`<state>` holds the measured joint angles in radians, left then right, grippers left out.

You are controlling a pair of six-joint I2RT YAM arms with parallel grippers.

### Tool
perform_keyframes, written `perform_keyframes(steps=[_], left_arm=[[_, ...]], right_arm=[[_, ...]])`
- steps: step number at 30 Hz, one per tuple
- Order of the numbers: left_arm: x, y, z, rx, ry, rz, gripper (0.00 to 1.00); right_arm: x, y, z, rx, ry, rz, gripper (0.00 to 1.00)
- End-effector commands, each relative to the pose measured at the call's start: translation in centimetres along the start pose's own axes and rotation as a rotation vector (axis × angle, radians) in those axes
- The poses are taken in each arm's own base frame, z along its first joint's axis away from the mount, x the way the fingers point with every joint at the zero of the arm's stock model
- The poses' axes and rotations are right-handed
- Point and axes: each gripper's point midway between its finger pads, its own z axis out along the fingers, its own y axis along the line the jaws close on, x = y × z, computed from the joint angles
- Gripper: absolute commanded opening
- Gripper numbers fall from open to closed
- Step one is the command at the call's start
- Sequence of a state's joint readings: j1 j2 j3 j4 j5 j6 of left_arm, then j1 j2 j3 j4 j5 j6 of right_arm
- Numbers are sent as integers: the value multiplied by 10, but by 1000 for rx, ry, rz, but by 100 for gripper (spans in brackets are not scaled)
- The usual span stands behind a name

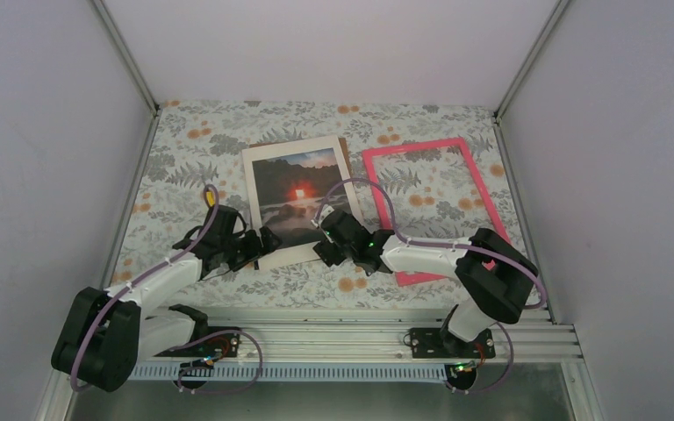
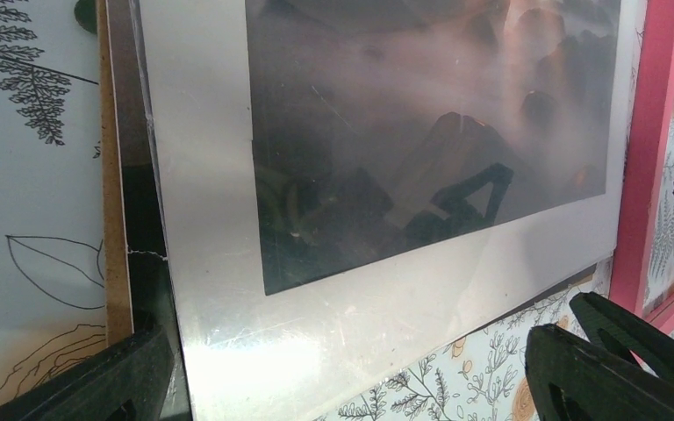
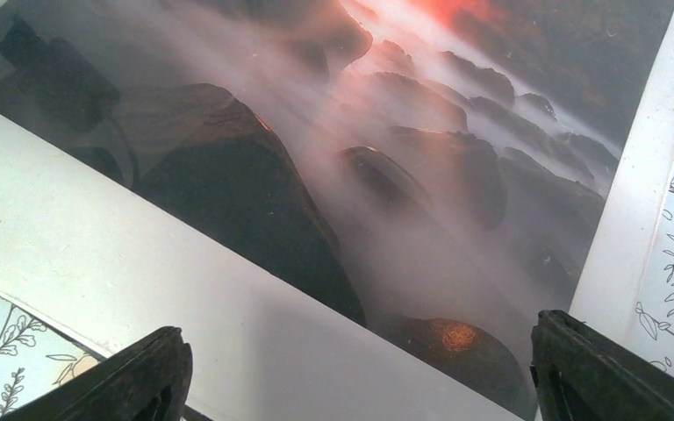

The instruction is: Take the photo out of the frame

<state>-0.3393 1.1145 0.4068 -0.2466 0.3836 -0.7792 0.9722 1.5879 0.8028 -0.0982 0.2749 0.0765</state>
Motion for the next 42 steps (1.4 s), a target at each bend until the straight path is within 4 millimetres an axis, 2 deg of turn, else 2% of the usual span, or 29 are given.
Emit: perform_keyframes(steps=[1, 16, 34, 39, 42], left_arm=[[2, -1, 3, 2, 5, -5, 100], [2, -22, 16, 45, 31, 24, 100], [-7, -65, 40, 94, 53, 92, 100], [-11, -58, 28, 41, 18, 99, 100], [-11, -46, 17, -10, -14, 99, 100]], right_arm=[[-3, -11, -4, 36, -21, 34, 87], [-4, -22, -9, 77, -31, 59, 88], [-6, -40, -18, 117, -56, 119, 89], [-6, -40, -20, 109, -57, 122, 89], [-7, -38, -21, 99, -61, 126, 89]])
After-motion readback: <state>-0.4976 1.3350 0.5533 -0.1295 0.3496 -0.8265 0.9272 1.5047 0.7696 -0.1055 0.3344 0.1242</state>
